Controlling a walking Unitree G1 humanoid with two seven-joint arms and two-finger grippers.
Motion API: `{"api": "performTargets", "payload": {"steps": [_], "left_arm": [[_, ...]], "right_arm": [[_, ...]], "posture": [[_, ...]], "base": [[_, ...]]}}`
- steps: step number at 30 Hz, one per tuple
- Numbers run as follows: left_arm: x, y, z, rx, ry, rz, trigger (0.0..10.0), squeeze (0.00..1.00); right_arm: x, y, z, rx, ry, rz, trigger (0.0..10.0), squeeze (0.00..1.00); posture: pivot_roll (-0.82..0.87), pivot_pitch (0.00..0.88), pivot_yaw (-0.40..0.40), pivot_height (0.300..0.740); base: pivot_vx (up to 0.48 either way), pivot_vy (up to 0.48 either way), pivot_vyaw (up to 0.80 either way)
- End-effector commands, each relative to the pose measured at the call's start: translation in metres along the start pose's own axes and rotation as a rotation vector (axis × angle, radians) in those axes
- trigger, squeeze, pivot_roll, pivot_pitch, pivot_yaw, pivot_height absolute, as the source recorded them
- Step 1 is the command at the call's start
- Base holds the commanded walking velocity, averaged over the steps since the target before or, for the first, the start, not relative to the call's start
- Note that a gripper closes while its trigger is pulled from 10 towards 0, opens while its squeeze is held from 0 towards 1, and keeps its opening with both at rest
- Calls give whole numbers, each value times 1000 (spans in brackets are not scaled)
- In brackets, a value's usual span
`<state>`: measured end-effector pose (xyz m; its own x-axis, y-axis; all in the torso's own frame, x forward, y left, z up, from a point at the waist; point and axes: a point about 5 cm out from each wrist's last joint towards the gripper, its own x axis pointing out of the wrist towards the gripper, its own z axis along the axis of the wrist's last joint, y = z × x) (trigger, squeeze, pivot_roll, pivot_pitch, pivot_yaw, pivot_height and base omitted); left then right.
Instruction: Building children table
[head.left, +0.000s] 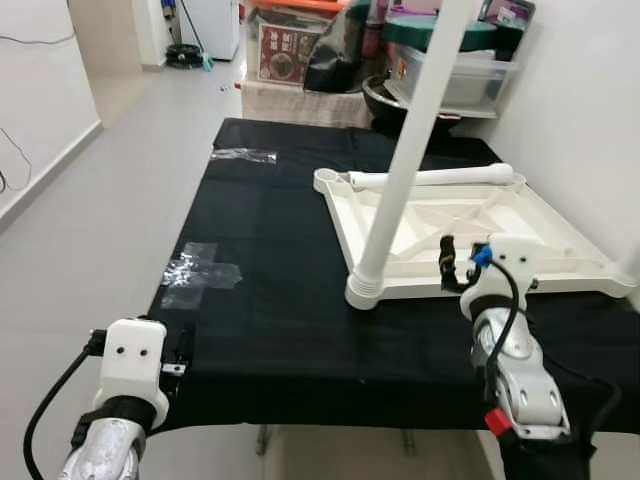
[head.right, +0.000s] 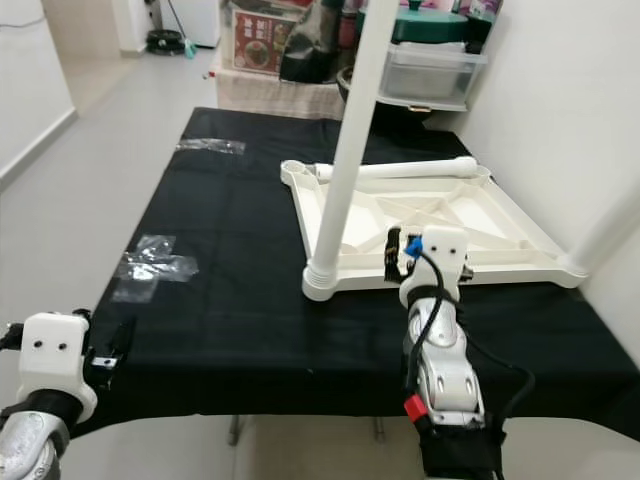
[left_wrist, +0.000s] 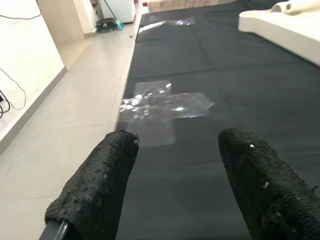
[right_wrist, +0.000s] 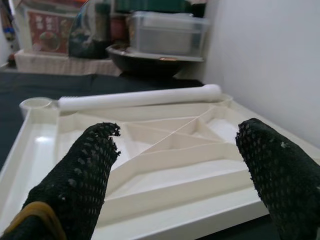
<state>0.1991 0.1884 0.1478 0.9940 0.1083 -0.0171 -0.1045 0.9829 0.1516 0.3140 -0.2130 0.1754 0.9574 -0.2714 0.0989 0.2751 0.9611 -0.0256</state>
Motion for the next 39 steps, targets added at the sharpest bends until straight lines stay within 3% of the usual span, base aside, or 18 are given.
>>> {"api": "performTargets", "payload": {"steps": [1,10,14,18,20,24,28,32,34,35,36,37,39], "left_arm": [[1,-3,-3,-11,24,-11,10000,0],[2,-1,-5,-36,43,12,10000,0],[2,0,-7,-37,49,16,10000,0],[2,-8,-6,-56,51,-32,10000,0],[2,-8,-6,-56,51,-32,10000,0],[-11,-41,-7,-151,87,-287,10000,0],[-18,-51,-8,-166,108,-373,10000,0],[-27,-62,-9,-145,117,-478,10000,0],[-27,-62,-9,-145,117,-478,10000,0],[-29,-64,-9,-137,115,-501,10000,0],[-31,-65,-8,-139,114,-515,10000,0],[-31,-65,-8,-136,117,-521,10000,0],[-32,-64,-8,-138,120,-525,10000,0]], "right_arm": [[2,-11,-4,1,12,-45,10000,0],[5,-11,-3,12,9,-52,10000,0],[10,-4,-8,73,47,6,10000,0],[16,6,-2,149,23,172,10000,0],[16,6,-2,149,23,172,10000,0],[36,-12,8,95,41,312,10000,0],[44,-24,12,72,74,357,10000,0],[45,-36,12,9,149,548,10000,0],[45,-36,12,9,149,548,10000,0],[41,-37,12,14,179,649,10000,0],[37,-36,17,39,166,782,10000,784],[35,-36,20,64,168,860,10000,1000],[30,-30,28,83,147,1015,10000,1000]], "posture": [[139,57,-110,740],[140,66,-115,740],[142,67,-116,740],[141,69,-116,740],[141,69,-116,740],[145,85,-115,740],[138,94,-108,740],[140,109,-107,740],[140,109,-107,740],[139,111,-106,740],[142,118,-101,740],[145,122,-98,740],[141,126,-95,740]], "base": [[0,0,0],[0,0,0],[0,0,0],[0,0,0],[0,0,0],[0,0,0],[0,0,0],[0,0,0],[0,0,0],[0,0,0],[0,0,0],[0,0,0],[0,0,0]]}}
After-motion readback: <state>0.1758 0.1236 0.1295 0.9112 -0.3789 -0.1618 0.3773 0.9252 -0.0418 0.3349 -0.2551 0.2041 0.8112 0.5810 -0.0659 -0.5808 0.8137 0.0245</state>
